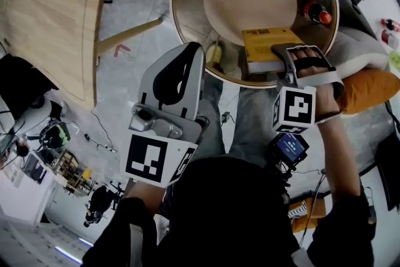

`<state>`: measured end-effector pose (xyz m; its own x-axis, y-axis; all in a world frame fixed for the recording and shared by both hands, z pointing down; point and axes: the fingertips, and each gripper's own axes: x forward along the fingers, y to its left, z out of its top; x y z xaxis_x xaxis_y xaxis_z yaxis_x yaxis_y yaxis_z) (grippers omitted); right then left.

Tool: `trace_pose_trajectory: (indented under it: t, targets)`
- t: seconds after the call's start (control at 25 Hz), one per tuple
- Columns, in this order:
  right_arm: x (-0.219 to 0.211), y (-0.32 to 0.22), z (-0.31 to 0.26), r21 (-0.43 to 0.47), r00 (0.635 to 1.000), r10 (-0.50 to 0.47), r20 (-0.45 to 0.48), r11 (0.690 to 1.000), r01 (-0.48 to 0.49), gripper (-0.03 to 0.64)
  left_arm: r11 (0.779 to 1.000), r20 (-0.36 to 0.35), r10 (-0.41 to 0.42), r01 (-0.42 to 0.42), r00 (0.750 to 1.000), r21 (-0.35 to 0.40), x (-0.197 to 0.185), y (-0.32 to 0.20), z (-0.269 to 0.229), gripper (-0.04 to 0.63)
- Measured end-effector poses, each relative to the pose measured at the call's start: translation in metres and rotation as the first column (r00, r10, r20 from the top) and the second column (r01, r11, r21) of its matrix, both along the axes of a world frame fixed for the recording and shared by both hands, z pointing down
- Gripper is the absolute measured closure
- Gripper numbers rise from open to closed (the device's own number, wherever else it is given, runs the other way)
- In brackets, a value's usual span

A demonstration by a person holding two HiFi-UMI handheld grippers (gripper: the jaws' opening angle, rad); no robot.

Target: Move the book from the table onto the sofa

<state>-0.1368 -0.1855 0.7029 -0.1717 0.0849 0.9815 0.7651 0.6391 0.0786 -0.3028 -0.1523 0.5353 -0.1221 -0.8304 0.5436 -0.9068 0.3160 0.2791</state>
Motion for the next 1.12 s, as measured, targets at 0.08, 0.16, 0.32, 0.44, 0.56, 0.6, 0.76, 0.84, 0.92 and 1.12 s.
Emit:
trace_pose_trajectory:
  t: [0.08,0.16,0.32,0.44,0.56,0.6,0.76,0.84,0.92,1.12]
  targets:
    - [0.001,0.000,-0.001,-0.007,1.000,0.019,-0.005,1.000,-0.019,0.462,1.000,0.007,0.004,-0.004,1.000,0.006,0.000,-0.001,-0.004,0.581]
    - [0.002,-0.002,-0.004,-0.015,0.999,0.041,-0.005,0.999,-0.041,0.463,1.000,0.014,0.011,-0.011,1.000,0.013,0.002,-0.003,-0.009,0.581]
    - [0.002,-0.004,-0.018,-0.016,0.997,0.075,0.013,0.997,-0.075,0.463,0.999,0.030,0.029,-0.030,0.999,0.026,0.006,-0.006,-0.023,0.581]
    - [0.002,-0.009,-0.032,0.000,0.994,0.105,0.026,0.994,-0.105,0.463,0.997,0.035,0.051,-0.053,0.998,0.047,0.011,-0.011,-0.037,0.581]
    - [0.001,-0.012,-0.052,0.000,0.988,0.149,0.042,0.989,-0.149,0.463,0.994,0.055,0.076,-0.080,0.996,0.071,0.014,-0.016,-0.058,0.581]
    - [0.001,-0.013,-0.060,0.000,0.985,0.164,0.047,0.986,-0.164,0.463,0.993,0.062,0.083,-0.088,0.995,0.080,0.015,-0.017,-0.067,0.581]
    - [0.000,-0.020,-0.096,0.008,0.968,0.235,0.089,0.972,-0.237,0.465,0.984,0.098,0.122,-0.134,0.988,0.121,0.019,-0.021,-0.101,0.581]
    - [0.002,-0.027,-0.114,0.020,0.954,0.276,0.117,0.960,-0.280,0.465,0.975,0.117,0.157,-0.173,0.981,0.142,0.026,-0.026,-0.115,0.581]
    - [0.007,-0.031,-0.132,0.030,0.939,0.312,0.142,0.947,-0.319,0.465,0.964,0.132,0.196,-0.215,0.972,0.157,0.037,-0.028,-0.128,0.581]
    - [0.024,-0.034,-0.176,0.028,0.891,0.404,0.208,0.908,-0.418,0.465,0.938,0.165,0.251,-0.281,0.954,0.202,0.058,-0.029,-0.163,0.581]
